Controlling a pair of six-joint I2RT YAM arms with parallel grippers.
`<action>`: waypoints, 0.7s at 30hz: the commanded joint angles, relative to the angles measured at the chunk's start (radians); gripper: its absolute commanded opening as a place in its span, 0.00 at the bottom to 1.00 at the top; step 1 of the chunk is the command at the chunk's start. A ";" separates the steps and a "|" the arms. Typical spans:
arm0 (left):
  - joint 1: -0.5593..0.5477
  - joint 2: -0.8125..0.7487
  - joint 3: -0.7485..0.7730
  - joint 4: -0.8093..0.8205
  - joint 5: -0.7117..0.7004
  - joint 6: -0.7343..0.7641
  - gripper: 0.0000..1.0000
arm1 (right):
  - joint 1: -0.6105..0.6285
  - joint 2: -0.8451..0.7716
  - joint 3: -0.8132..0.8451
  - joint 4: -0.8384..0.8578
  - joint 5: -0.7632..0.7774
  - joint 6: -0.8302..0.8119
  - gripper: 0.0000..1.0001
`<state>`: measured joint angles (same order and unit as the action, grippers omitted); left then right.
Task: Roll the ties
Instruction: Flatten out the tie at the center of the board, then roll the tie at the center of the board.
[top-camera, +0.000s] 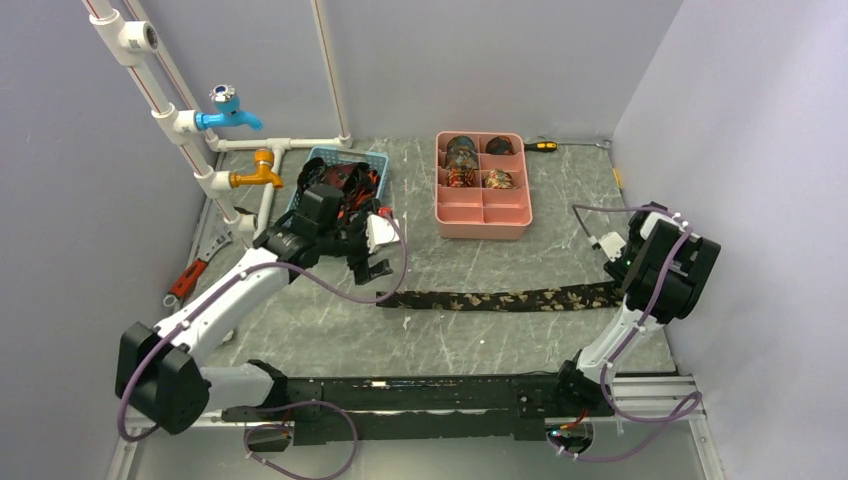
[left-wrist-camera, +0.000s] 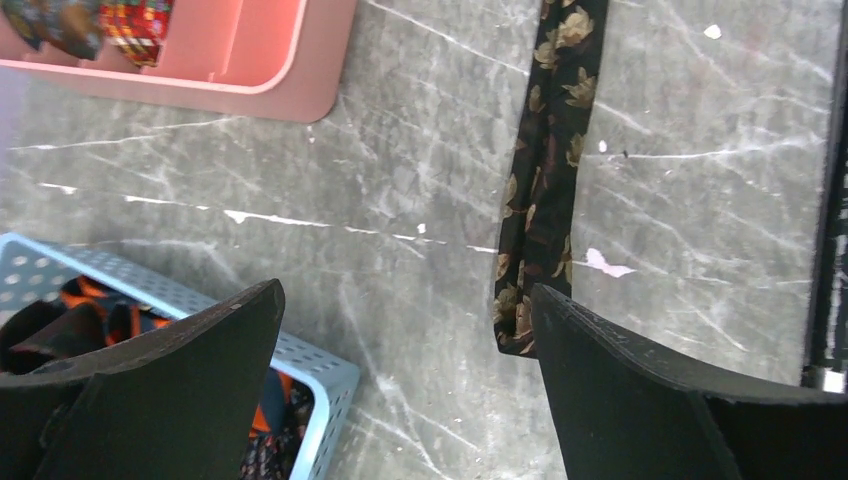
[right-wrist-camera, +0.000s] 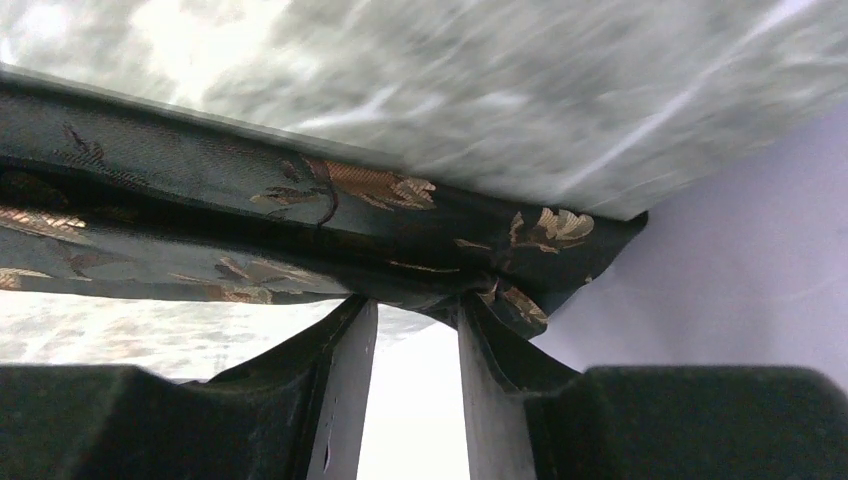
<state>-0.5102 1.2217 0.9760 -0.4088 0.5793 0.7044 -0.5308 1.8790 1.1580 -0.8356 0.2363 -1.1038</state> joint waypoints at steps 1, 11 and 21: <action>0.004 0.126 0.135 -0.125 0.100 -0.022 0.99 | -0.004 0.073 0.107 0.069 -0.045 -0.038 0.39; -0.060 0.139 0.033 0.035 -0.012 -0.049 1.00 | -0.004 -0.093 0.195 -0.252 -0.332 0.066 0.59; -0.110 0.202 0.016 0.054 -0.020 -0.073 0.99 | 0.229 -0.228 0.015 -0.207 -0.480 0.289 0.43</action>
<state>-0.6212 1.3960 0.9775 -0.3805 0.5522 0.6521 -0.3908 1.6669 1.2423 -1.0508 -0.1493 -0.9432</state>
